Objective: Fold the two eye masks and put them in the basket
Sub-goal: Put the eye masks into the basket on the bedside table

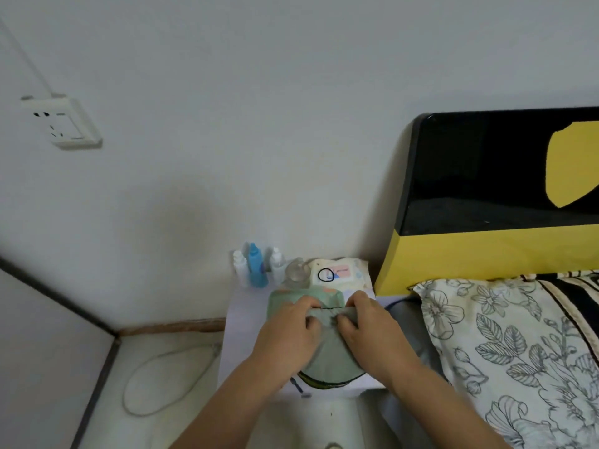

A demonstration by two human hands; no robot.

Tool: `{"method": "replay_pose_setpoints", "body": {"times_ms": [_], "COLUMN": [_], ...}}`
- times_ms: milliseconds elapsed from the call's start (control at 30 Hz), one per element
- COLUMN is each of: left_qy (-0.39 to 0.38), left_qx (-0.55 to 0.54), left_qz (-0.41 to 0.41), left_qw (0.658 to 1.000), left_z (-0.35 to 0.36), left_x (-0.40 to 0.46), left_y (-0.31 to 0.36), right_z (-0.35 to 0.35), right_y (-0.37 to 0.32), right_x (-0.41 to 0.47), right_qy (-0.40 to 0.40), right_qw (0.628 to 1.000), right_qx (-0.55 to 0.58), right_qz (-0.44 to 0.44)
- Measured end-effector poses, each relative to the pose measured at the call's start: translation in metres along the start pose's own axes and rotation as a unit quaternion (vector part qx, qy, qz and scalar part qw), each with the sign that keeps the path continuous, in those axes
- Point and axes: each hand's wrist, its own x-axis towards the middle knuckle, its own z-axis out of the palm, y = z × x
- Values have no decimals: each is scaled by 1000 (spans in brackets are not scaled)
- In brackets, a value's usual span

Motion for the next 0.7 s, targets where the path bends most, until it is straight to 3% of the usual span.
{"method": "replay_pose_setpoints", "body": {"times_ms": [233,700], "left_qy": [-40,-129], "left_qx": [-11,8], "left_qz": [-53,-49], "left_qw": [998,990], "left_z": [18,67], "left_x": [47,123], "left_y": [-17,-77], "right_z": [19,90], "right_y": [30,79], "right_x": [55,124], "right_qy": [-47,-125], "right_qw": [999,991], "right_qx": [-10,-26], "right_qz": [-21,34]}}
